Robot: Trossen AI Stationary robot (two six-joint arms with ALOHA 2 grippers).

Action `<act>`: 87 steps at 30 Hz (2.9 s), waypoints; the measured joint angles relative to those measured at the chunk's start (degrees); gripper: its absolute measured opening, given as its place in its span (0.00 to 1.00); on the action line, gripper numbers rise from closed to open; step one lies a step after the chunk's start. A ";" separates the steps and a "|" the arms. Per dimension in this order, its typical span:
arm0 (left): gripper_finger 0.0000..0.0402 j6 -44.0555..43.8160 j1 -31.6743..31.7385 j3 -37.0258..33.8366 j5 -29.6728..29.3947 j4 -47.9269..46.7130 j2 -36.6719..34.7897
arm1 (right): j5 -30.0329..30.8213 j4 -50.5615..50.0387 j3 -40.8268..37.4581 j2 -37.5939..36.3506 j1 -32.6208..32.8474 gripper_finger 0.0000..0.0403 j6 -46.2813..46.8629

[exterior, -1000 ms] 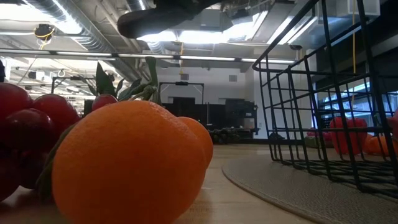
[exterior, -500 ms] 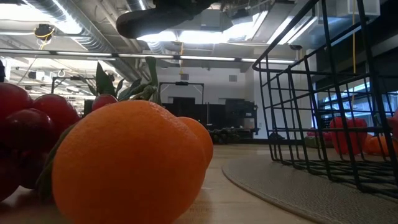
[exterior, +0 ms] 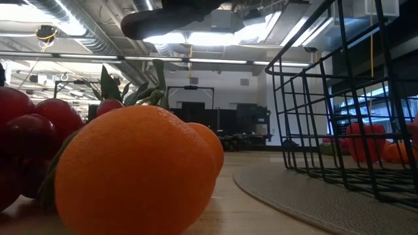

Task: Build produce basket
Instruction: Put the eggplant into the wire basket

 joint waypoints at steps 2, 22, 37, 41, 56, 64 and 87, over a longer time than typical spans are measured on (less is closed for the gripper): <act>0.28 0.12 0.00 0.00 -0.01 -0.01 0.00 | 0.03 -0.33 0.00 0.00 0.00 0.00 0.18; 0.28 2.88 0.44 0.13 -6.00 -6.24 -2.39 | 1.69 -11.06 0.04 -2.33 0.00 0.00 6.48; 0.28 2.75 -0.15 0.07 -11.08 -8.10 -8.68 | 1.17 -26.56 0.04 -13.83 6.49 0.00 29.84; 0.28 2.71 -0.86 0.10 -11.06 -7.44 -9.29 | 0.13 -28.83 0.04 -17.74 10.28 0.00 38.69; 0.28 1.47 -4.03 0.00 -11.09 -8.25 -9.16 | 10.28 -34.48 0.02 -24.18 25.22 0.00 70.18; 0.28 1.70 -5.47 0.00 -11.08 -8.63 -9.16 | 18.77 -29.81 0.02 -23.18 28.89 0.00 89.65; 0.28 2.73 -8.68 0.02 -11.61 -9.12 -13.03 | 33.83 -48.47 0.00 -8.60 37.56 0.00 143.03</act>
